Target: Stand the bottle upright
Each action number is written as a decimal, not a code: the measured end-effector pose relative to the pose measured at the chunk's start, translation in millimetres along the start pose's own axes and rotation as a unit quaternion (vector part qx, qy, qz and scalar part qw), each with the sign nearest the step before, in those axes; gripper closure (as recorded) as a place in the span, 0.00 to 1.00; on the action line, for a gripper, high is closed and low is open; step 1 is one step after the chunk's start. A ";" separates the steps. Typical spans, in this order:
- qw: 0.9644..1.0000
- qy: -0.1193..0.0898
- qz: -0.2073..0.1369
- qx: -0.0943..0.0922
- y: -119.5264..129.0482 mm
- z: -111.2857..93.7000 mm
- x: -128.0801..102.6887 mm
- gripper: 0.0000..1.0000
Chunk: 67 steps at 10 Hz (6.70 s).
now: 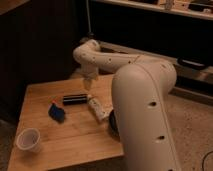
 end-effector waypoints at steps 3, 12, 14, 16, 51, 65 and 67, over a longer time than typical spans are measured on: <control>1.000 -0.012 0.014 0.007 -14.1 17.9 -2.9 0.40; 0.999 0.006 0.040 -0.007 -12.9 72.6 -12.6 0.40; 0.999 0.015 0.037 -0.003 -10.1 84.3 -10.3 0.40; 0.999 0.023 0.030 0.000 -9.7 90.7 -1.4 0.40; 0.938 0.009 0.345 -0.015 19.7 51.7 -90.1 0.40; 0.947 -0.003 0.320 -0.004 -8.9 59.0 -76.6 0.40; 0.933 0.012 0.359 0.002 -1.6 57.6 -80.4 0.40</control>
